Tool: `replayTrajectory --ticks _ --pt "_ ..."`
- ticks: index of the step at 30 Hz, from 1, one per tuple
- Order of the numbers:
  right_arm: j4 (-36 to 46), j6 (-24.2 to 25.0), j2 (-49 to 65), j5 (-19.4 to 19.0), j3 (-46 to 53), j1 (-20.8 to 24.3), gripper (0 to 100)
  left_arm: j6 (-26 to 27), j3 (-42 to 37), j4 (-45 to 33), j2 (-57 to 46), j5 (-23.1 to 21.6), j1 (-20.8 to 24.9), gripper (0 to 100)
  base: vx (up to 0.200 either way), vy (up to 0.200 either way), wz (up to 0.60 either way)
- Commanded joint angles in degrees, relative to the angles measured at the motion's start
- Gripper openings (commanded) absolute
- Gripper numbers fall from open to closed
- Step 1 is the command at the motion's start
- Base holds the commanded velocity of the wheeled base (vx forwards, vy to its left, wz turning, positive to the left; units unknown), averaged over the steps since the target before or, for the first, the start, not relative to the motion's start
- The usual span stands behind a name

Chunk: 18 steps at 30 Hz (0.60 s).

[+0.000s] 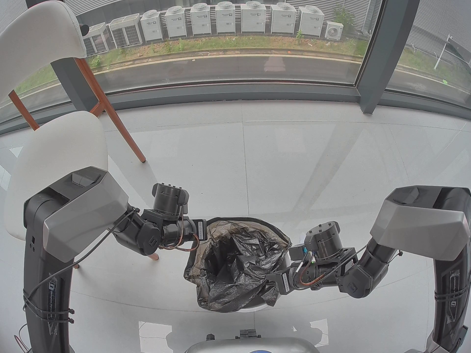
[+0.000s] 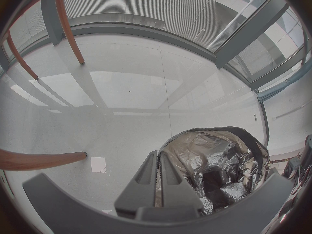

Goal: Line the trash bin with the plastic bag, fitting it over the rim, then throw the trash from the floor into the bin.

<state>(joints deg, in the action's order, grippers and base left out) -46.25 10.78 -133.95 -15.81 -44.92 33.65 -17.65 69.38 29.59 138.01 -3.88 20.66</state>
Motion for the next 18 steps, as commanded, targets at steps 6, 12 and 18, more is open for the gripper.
replayTrajectory --ticks 6,12,18 --pt "0.37 0.12 6.68 -2.47 7.04 0.19 0 -0.01 -0.21 0.03 0.07 -0.08 0.08 0 0.000 0.000 0.00" --pt "0.46 0.12 8.62 -2.73 10.64 0.10 0 -0.01 -0.56 0.03 0.07 -0.08 0.25 0 0.000 0.000 0.00" --pt "0.28 -0.32 7.56 -2.29 10.38 0.10 0 -0.01 -0.29 0.03 0.07 0.01 0.43 0 0.000 0.000 0.00"
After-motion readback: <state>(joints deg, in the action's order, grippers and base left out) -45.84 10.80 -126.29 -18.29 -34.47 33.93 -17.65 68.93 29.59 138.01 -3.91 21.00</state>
